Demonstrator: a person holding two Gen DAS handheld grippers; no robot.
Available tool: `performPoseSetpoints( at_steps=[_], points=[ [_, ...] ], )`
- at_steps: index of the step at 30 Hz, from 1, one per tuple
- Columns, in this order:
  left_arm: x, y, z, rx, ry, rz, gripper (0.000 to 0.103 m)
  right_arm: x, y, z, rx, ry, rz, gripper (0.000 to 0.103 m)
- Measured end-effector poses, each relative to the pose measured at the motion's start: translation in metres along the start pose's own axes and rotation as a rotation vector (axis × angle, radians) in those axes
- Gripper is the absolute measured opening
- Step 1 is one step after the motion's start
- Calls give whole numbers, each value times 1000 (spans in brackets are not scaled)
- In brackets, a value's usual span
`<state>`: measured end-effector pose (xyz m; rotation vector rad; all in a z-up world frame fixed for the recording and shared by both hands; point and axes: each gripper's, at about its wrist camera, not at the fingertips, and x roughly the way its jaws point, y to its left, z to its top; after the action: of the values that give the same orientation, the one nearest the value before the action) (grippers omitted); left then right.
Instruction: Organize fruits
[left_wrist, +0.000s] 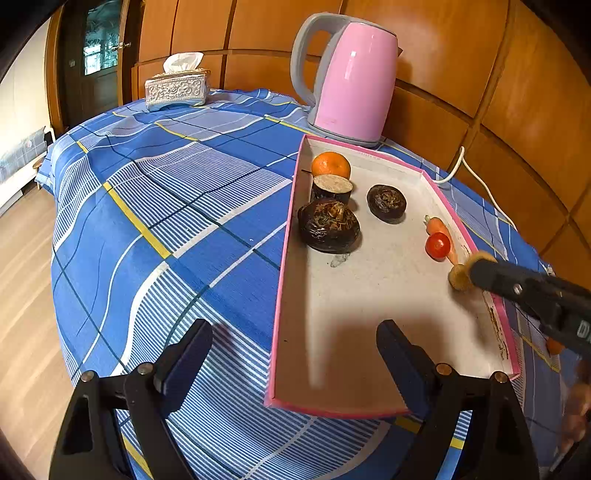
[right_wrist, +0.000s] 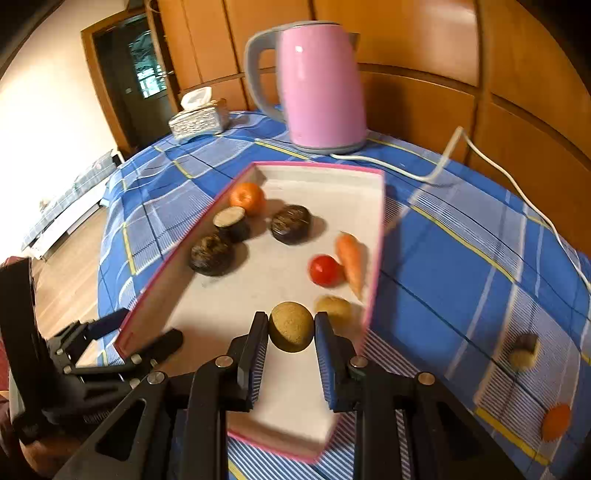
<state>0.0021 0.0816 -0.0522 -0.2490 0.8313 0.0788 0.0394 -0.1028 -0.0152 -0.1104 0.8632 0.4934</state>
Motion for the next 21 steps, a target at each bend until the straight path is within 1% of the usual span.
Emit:
performPoseSetpoints(
  at_steps=[3, 4, 5, 21],
  points=[
    [0, 0, 0, 1, -1, 1, 91, 5, 8, 7, -9, -7, 27, 27],
    [0, 0, 0, 0, 0, 1, 91, 6, 10, 8, -9, -12, 23, 31],
    [0, 0, 0, -1, 1, 1, 91, 8, 11, 9, -8, -16, 15, 32],
    [1, -1, -2, 5, 1, 4, 91, 3, -3, -5, 43, -8, -27, 32]
  ],
)
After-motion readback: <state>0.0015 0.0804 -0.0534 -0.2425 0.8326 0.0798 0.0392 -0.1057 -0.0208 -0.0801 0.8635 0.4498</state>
